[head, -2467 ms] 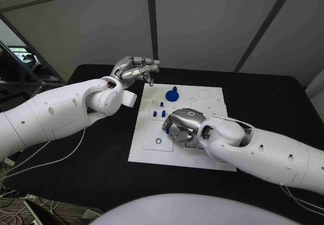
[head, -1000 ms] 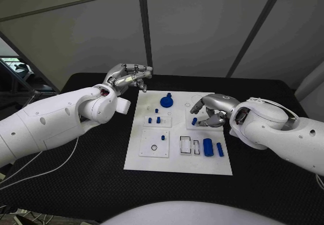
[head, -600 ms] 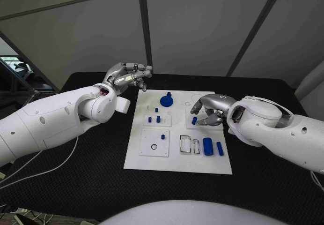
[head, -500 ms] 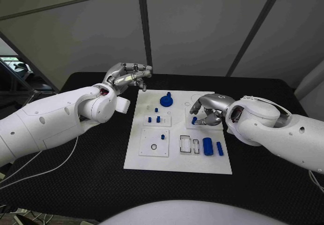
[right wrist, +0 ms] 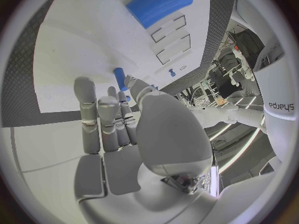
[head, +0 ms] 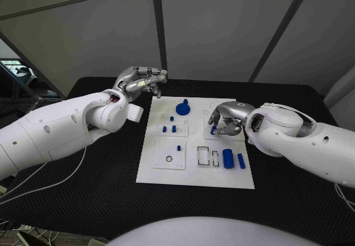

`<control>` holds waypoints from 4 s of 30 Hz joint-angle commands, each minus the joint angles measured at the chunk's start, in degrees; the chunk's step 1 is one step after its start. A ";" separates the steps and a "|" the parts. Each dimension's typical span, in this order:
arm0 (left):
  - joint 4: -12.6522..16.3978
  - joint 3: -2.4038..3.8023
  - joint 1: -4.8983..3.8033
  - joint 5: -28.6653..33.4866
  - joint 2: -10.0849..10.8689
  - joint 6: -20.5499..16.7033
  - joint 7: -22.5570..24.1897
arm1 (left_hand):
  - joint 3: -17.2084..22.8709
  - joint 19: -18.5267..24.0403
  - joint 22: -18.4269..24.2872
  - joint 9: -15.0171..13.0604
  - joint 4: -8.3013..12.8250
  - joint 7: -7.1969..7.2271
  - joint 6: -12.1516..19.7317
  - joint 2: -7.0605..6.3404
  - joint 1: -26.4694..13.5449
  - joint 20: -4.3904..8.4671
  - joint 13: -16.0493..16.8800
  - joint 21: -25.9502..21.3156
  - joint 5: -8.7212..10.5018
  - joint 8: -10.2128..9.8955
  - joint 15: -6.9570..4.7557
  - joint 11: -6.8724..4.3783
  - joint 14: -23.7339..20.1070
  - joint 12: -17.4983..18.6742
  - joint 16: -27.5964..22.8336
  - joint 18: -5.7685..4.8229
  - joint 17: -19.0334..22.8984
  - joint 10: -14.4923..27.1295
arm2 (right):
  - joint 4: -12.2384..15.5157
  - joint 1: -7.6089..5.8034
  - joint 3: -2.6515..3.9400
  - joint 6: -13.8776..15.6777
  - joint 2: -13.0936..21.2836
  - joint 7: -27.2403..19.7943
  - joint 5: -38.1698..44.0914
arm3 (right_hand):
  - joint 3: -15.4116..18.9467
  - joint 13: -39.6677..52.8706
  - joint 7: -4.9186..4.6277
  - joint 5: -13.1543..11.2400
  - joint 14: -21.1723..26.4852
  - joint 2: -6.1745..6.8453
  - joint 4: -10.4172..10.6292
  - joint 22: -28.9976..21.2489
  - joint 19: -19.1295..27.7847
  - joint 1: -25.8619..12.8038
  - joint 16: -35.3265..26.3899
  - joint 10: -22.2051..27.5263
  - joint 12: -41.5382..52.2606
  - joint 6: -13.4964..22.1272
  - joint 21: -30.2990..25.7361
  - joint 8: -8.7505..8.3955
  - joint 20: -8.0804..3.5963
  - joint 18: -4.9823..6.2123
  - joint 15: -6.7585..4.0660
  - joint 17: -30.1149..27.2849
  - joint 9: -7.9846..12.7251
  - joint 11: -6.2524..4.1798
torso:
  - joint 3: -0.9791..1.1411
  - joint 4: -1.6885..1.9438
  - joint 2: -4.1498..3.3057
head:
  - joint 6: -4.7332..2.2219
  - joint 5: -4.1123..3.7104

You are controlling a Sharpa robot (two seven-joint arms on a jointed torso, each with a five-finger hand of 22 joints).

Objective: Assemble the parts on the task board

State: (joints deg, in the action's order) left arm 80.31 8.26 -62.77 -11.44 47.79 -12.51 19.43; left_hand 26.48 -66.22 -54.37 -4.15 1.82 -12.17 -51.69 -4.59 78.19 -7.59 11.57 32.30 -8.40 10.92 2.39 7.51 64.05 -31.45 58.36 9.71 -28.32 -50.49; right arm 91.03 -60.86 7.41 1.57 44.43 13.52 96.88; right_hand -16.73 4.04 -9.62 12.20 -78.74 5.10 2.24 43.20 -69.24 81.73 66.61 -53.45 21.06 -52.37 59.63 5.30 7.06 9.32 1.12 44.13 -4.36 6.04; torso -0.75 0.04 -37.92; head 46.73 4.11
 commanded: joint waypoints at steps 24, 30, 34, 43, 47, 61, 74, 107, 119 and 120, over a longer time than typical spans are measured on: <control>-0.28 0.07 -0.11 -0.13 -0.23 1.35 0.09 | 0.06 -0.09 -0.07 -0.07 -0.08 0.18 0.30 0.15 -0.31 -0.23 0.06 0.22 -0.25 0.30 0.16 -0.01 -0.13 -0.25 0.32 0.74 0.09 0.27 | -0.82 -0.04 0.01 -1.52 -0.87 -0.08 0.83 | -3.87 -0.16 1.09 -0.90 -2.22 -0.26 0.85 4.59 -2.68 -0.67 2.44 -6.10 0.45 -6.03 3.72 2.29 -0.83 -1.31 -0.97 2.18 -0.65 -1.26 | 0.01 0.01 0.00 | 0.39 0.08; -0.40 0.07 -0.11 -0.13 -0.28 1.71 -0.37 | 0.06 -0.09 -0.07 -0.07 -0.08 0.18 0.30 0.15 -0.31 -0.23 0.06 0.22 -0.25 0.30 0.16 -0.01 -0.13 -0.25 0.32 0.74 0.09 0.27 | -0.84 -0.03 0.01 -0.86 -0.87 0.28 0.83 | -4.63 0.03 1.98 -1.33 -3.55 -0.86 1.02 7.65 -4.33 -0.66 4.01 -9.01 0.37 -8.65 5.89 3.35 -1.47 -1.85 -1.73 4.98 -1.05 -2.19 | 0.07 -0.03 0.02 | 0.59 0.05; -0.45 0.07 -0.11 -0.13 -0.30 1.84 -0.58 | 0.06 -0.09 -0.09 -0.07 -0.10 0.18 0.32 0.17 -0.34 -0.23 0.06 0.23 -0.30 0.35 0.16 -0.01 -0.14 -0.31 0.34 0.74 0.09 0.29 | -0.78 -0.02 0.01 0.08 -0.85 0.55 0.84 | -5.07 0.11 2.37 -1.43 -4.46 -1.34 0.66 9.37 -5.28 -0.19 5.35 -10.40 0.14 -9.91 7.12 3.88 -1.85 -2.17 -2.14 7.60 -1.31 -2.65 | 0.04 -0.03 0.03 | 0.59 0.02; -0.66 0.07 -0.11 -0.13 -0.34 1.95 -0.82 | 0.06 -0.09 -0.09 -0.07 -0.10 0.18 0.32 0.17 -0.34 -0.23 0.06 0.23 -0.30 0.35 0.16 -0.01 -0.14 -0.31 0.34 0.74 0.09 0.29 | 0.88 0.00 0.02 4.00 -0.04 1.17 0.87 | -5.49 0.15 2.59 -1.37 -5.05 -1.66 -0.01 10.75 -6.12 0.30 5.76 -11.79 -0.60 -10.86 8.15 4.22 -2.25 -2.44 -2.50 8.53 -1.56 -3.01 | 0.11 -0.08 0.09 | 0.51 -0.12; -0.78 0.07 -0.11 -0.13 -0.36 1.96 -0.93 | 0.06 -0.09 -0.09 -0.07 -0.10 0.18 0.32 0.17 -0.34 -0.23 0.06 0.23 -0.30 0.35 0.16 -0.01 -0.14 -0.31 0.34 0.74 0.09 0.29 | 2.57 -0.02 0.06 5.79 1.03 1.46 0.79 | -5.55 0.15 2.57 -1.33 -5.10 -1.59 -0.15 10.78 -6.16 0.37 5.75 -11.90 -0.76 -10.86 8.18 4.19 -2.29 -2.45 -2.52 8.51 -1.57 -3.01 | 0.01 -0.07 0.08 | 0.30 -0.28; -1.04 0.07 -0.11 -0.13 -0.81 2.05 -0.99 | 0.06 -0.09 -0.10 -0.07 -0.09 0.18 0.35 0.15 -0.35 -0.24 0.06 0.24 -0.32 0.38 0.16 -0.01 -0.13 -0.35 0.37 0.74 0.10 0.33 | 10.67 -0.04 1.48 10.22 1.81 0.04 -2.53 | -6.11 0.15 2.44 -1.14 -5.33 -1.53 -0.73 11.44 -6.52 0.75 5.91 -12.27 -1.37 -10.97 8.67 4.12 -2.38 -2.58 -2.58 8.99 -1.62 -2.98 | -0.07 0.02 0.11 | -0.20 -0.19; -1.03 0.07 -0.12 -0.14 -1.42 2.65 -0.92 | 0.08 -0.09 -0.12 -0.07 -0.01 0.18 0.42 0.10 -0.30 -0.23 0.06 0.25 -0.36 0.44 0.15 -0.01 -0.14 -0.43 0.39 0.75 0.11 0.41 | 9.62 1.61 -1.09 10.56 -6.43 -4.22 -1.39 | -6.39 0.13 2.23 -0.95 -5.33 -1.64 -0.79 11.58 -6.61 0.70 5.78 -12.37 -1.72 -10.92 8.79 4.03 -2.42 -2.60 -2.60 8.80 -1.62 -2.86 | -0.13 0.20 -0.06 | 0.04 1.50; -1.46 0.07 -0.13 -0.14 -1.78 4.35 -0.63 | 0.07 -0.04 -0.15 -0.07 0.21 0.19 0.55 -0.12 -0.17 -0.22 0.05 0.26 -0.38 0.54 0.15 -0.01 -0.24 -0.55 0.39 0.76 0.15 0.53 | 6.07 4.00 -4.85 6.18 -10.09 -4.28 0.94 | -6.43 0.14 2.15 -0.77 -5.41 -1.53 -0.77 11.77 -6.70 0.40 5.93 -12.52 -2.04 -10.96 8.94 3.99 -2.43 -2.64 -2.58 9.20 -1.65 -2.79 | -0.02 0.06 -0.08 | 1.04 2.80; -1.51 0.07 -0.13 -0.14 -1.84 4.39 -0.69 | 0.07 -0.04 -0.15 -0.07 0.21 0.19 0.55 -0.12 -0.17 -0.22 0.05 0.26 -0.38 0.54 0.15 -0.01 -0.24 -0.55 0.39 0.76 0.15 0.53 | 4.82 4.01 -4.98 4.93 -10.65 -4.01 1.85 | -6.37 0.18 2.22 -0.70 -5.45 -1.38 -0.78 11.80 -6.71 0.16 5.98 -12.77 -2.22 -11.13 8.98 4.04 -2.42 -2.64 -2.58 9.35 -1.71 -2.83 | 0.02 0.00 -0.07 | 1.52 3.14; -1.52 0.07 -0.13 -0.14 -1.84 4.39 -0.68 | 0.07 -0.04 -0.15 -0.07 0.21 0.19 0.55 -0.12 -0.17 -0.22 0.05 0.26 -0.38 0.54 0.15 -0.01 -0.24 -0.55 0.39 0.76 0.15 0.53 | 4.78 4.01 -4.98 4.86 -10.65 -3.97 1.91 | -6.37 0.18 2.22 -0.70 -5.45 -1.38 -0.78 11.80 -6.71 0.16 5.98 -12.77 -2.22 -11.13 8.98 4.04 -2.42 -2.64 -2.58 9.35 -1.71 -2.83 | 0.02 -0.01 -0.05 | 1.54 3.15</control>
State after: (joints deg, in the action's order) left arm 78.78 8.26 -62.78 -11.47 46.02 -8.83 18.29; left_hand 26.48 -66.22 -54.46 -4.14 1.82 -11.97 -51.49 -4.59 78.19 -7.59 11.53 32.30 -8.40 11.15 2.39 7.52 64.05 -31.69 58.36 9.71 -28.25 -50.50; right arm 95.85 -56.80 2.43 7.54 33.82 9.21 97.87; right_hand -22.86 4.16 -7.16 11.28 -83.54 3.77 1.57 54.91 -75.68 82.32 72.20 -65.83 19.06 -62.84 68.33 8.91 4.70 7.56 -1.44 53.43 -5.31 3.28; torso -0.78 0.08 -37.97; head 48.20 7.20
